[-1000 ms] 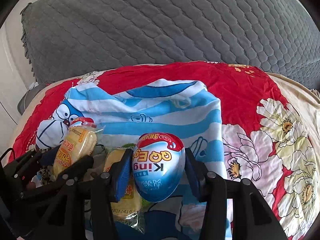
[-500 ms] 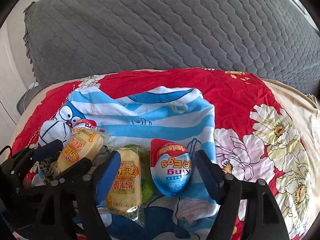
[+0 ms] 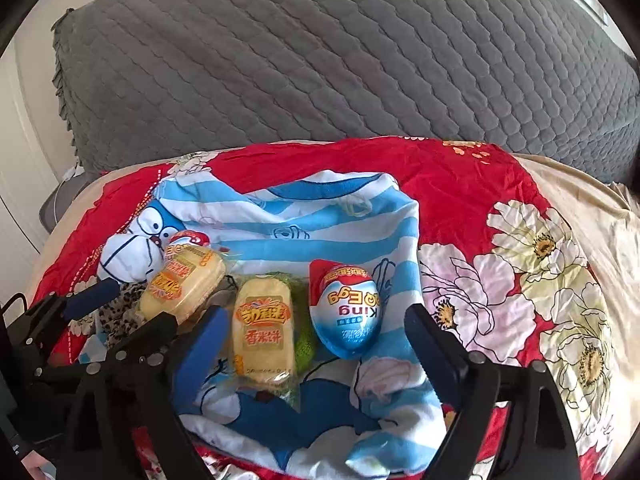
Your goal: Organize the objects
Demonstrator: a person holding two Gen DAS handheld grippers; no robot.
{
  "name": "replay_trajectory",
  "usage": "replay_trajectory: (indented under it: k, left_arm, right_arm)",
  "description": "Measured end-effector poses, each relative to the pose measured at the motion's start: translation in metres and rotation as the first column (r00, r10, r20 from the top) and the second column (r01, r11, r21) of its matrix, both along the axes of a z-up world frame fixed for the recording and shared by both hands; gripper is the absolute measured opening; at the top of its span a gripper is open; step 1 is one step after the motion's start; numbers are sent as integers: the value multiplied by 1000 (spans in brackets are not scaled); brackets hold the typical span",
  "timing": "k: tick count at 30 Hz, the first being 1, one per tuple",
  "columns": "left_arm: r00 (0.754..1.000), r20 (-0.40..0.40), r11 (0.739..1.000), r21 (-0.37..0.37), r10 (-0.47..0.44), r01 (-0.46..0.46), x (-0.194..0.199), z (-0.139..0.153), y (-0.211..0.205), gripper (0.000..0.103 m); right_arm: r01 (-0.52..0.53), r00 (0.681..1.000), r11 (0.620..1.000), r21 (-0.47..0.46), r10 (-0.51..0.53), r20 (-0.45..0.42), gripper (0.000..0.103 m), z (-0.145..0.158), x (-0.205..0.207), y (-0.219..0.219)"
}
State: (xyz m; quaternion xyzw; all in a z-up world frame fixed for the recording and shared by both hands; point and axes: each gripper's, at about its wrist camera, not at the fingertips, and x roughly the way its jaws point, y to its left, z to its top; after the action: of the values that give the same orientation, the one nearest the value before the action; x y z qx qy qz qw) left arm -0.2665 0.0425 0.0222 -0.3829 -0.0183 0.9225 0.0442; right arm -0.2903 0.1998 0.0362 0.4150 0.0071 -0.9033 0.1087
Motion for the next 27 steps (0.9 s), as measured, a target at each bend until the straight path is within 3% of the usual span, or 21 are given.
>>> replay_trajectory:
  k: [6, 27]
  left_arm:
    - [1000, -3, 1000, 2, 12, -12, 9, 8, -6, 82]
    - [999, -29, 999, 17, 33, -32, 72, 32, -28, 82]
  right_arm:
    - [1, 1000, 1000, -3, -1, -12, 100, 7, 12, -1]
    - [-16, 999, 1000, -25, 15, -31, 101, 20, 76, -3]
